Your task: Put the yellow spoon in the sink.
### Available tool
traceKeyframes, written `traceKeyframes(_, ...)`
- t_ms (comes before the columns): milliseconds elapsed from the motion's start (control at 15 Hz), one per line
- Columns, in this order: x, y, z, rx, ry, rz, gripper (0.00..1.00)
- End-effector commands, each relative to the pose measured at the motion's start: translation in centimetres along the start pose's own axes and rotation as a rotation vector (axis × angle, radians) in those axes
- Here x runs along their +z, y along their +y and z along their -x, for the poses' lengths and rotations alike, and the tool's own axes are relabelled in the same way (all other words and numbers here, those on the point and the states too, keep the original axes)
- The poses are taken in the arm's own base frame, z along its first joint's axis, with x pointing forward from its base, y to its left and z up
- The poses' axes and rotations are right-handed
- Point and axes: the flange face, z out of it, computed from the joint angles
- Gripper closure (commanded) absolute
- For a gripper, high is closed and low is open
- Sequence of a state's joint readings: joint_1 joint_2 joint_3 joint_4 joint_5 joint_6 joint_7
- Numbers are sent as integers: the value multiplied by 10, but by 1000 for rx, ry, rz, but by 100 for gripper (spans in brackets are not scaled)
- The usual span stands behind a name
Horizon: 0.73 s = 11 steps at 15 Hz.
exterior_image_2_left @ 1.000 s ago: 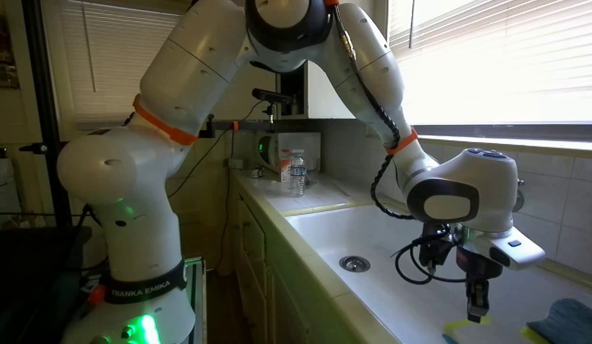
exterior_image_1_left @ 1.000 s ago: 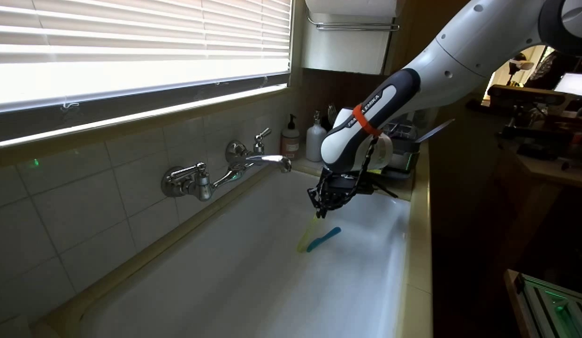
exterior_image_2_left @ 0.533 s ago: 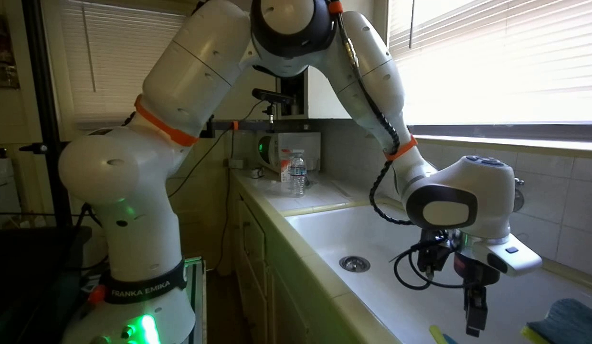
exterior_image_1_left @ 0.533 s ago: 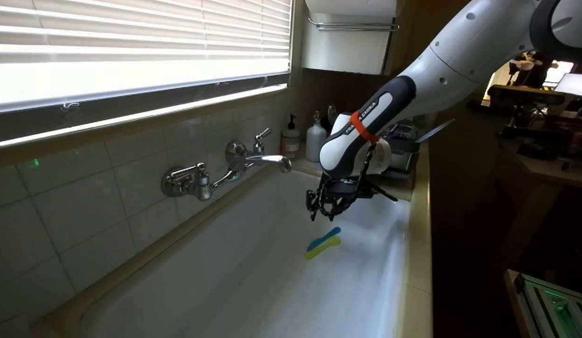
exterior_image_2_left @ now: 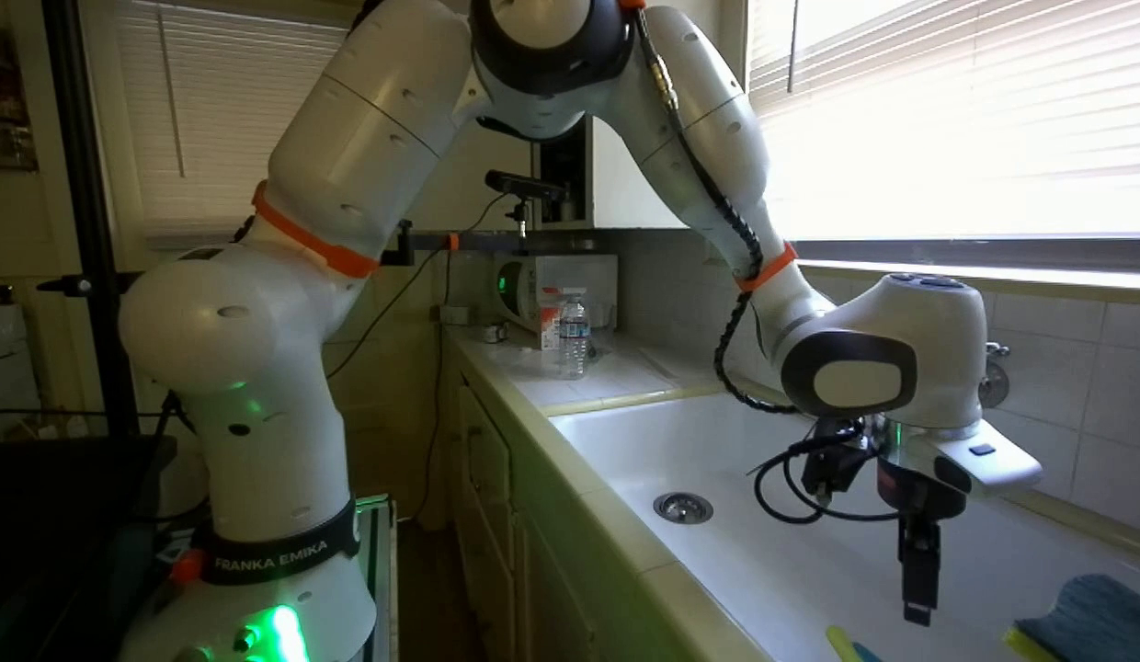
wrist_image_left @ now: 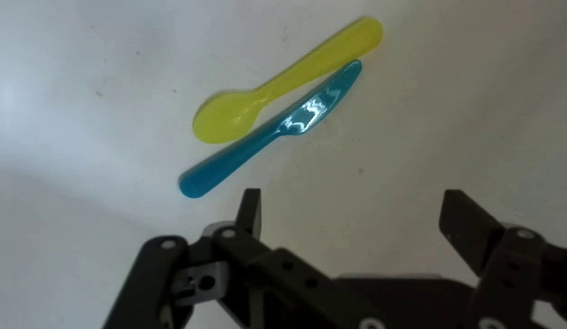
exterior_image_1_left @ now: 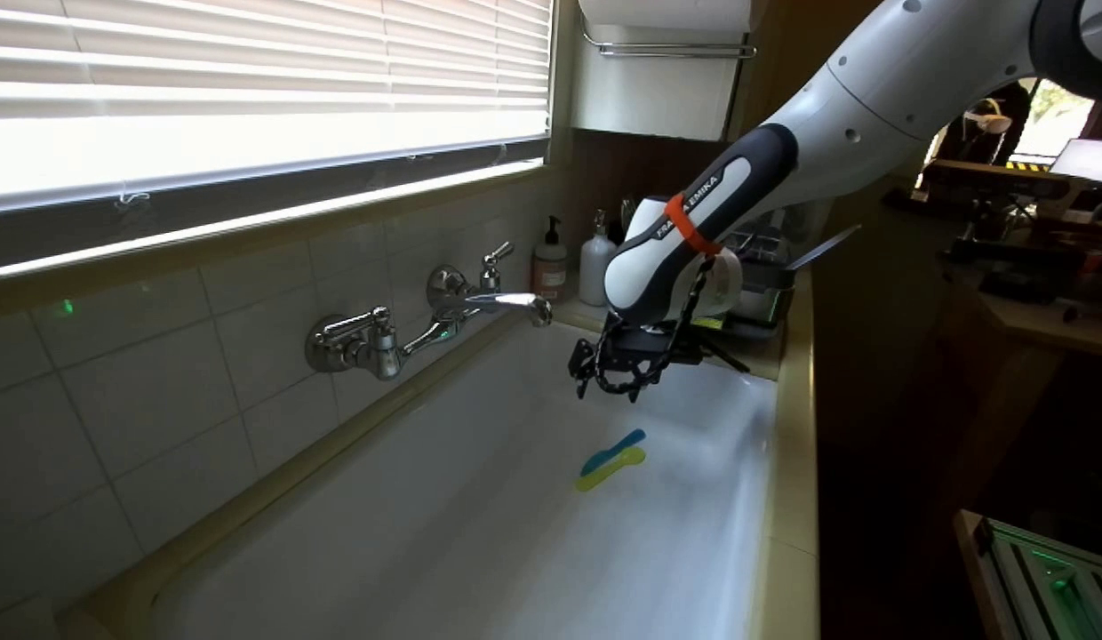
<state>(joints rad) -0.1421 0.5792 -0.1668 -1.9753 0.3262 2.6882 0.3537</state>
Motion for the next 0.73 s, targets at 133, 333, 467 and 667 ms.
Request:
traceKeyframes(133,-39,4,16,-72,-3,29,0)
traceKeyframes(333,-55,10,18,-140,13,64,0)
traceKeyframes(467,-66,14,21,-179,26,86,0)
traceKeyframes(667,-61,9,11,-155,46,64,0)
